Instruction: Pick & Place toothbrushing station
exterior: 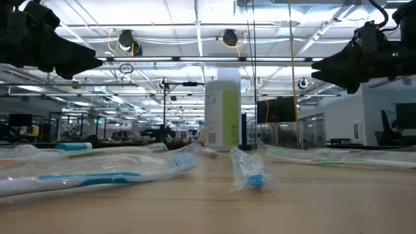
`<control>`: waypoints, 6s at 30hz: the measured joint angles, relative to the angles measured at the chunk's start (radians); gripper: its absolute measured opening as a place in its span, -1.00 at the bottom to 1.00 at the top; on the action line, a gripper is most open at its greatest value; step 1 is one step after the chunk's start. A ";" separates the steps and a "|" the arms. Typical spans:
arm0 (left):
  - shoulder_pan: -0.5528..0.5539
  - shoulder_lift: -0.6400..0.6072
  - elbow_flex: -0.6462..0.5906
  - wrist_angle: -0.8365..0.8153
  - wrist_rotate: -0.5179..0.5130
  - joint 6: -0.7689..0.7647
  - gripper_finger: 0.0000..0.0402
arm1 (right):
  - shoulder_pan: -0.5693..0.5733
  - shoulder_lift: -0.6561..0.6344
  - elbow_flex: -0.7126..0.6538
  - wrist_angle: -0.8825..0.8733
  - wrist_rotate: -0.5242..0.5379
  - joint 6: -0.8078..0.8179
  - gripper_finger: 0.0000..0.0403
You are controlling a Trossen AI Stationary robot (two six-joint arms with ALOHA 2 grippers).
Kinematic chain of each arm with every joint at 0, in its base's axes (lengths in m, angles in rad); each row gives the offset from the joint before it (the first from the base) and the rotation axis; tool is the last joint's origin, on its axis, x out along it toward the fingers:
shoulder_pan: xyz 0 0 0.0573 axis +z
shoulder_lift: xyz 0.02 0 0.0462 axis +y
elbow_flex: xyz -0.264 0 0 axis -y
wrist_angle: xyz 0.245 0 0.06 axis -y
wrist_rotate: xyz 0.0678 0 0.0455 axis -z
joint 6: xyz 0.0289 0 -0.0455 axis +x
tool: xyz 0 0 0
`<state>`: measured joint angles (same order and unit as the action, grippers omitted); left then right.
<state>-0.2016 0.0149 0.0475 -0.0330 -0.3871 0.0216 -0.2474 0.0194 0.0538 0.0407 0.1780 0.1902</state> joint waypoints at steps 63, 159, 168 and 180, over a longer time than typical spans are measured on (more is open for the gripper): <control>0.001 0.225 0.111 0.336 -0.125 0.030 0.20 | 0.000 0.056 -0.001 0.535 0.420 -0.305 -0.07; 0.229 1.693 0.854 1.030 -0.003 -0.006 -0.93 | 0.000 0.225 -0.001 0.538 0.292 -0.097 -0.07; 0.325 1.950 1.143 1.031 0.073 0.034 -0.95 | 0.000 0.225 0.000 0.538 0.292 -0.097 -0.07; 0.422 2.145 1.332 1.033 0.223 -0.067 -0.97 | 0.000 0.226 0.001 0.537 0.267 -0.103 -0.07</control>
<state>0.2208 2.1603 1.3800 1.0001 -0.1645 -0.0458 -0.2475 0.2457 0.0544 0.5774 0.4445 0.0870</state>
